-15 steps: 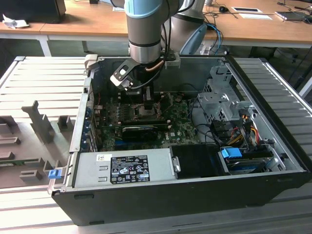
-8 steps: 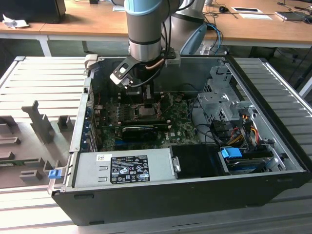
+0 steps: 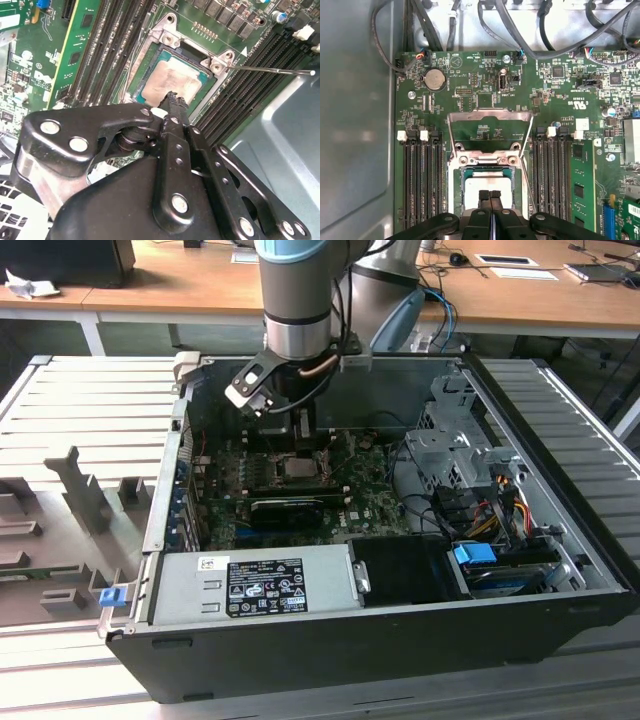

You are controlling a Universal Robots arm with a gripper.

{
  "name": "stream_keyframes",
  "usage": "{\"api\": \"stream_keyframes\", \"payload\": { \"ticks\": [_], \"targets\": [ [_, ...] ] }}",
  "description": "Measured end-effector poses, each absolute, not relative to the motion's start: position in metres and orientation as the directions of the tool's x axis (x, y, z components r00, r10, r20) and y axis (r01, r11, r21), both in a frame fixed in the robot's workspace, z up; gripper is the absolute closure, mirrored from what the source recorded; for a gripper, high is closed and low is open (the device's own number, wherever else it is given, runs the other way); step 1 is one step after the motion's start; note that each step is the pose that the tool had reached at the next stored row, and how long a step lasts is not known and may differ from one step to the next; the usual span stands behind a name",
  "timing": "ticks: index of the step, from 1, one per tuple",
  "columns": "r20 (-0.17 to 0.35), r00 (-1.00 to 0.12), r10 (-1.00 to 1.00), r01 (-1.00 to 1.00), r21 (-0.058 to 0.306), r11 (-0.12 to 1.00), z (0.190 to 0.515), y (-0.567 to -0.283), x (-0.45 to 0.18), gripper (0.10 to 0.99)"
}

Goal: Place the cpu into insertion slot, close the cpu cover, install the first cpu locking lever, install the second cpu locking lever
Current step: 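Close the cpu cover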

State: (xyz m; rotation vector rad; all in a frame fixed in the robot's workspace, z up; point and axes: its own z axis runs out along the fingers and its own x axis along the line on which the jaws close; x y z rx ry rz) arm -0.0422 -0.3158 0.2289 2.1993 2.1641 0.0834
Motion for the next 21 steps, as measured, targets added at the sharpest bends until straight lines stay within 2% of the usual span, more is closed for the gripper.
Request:
{"api": "stream_keyframes", "payload": {
  "ticks": [8,21],
  "targets": [
    [-0.001,0.016,1.0,0.997,0.073,-0.016,0.241,-0.316,-0.042,0.98],
    [-0.001,0.016,1.0,0.997,0.073,-0.016,0.241,-0.316,-0.038,0.98]
  ]
}}
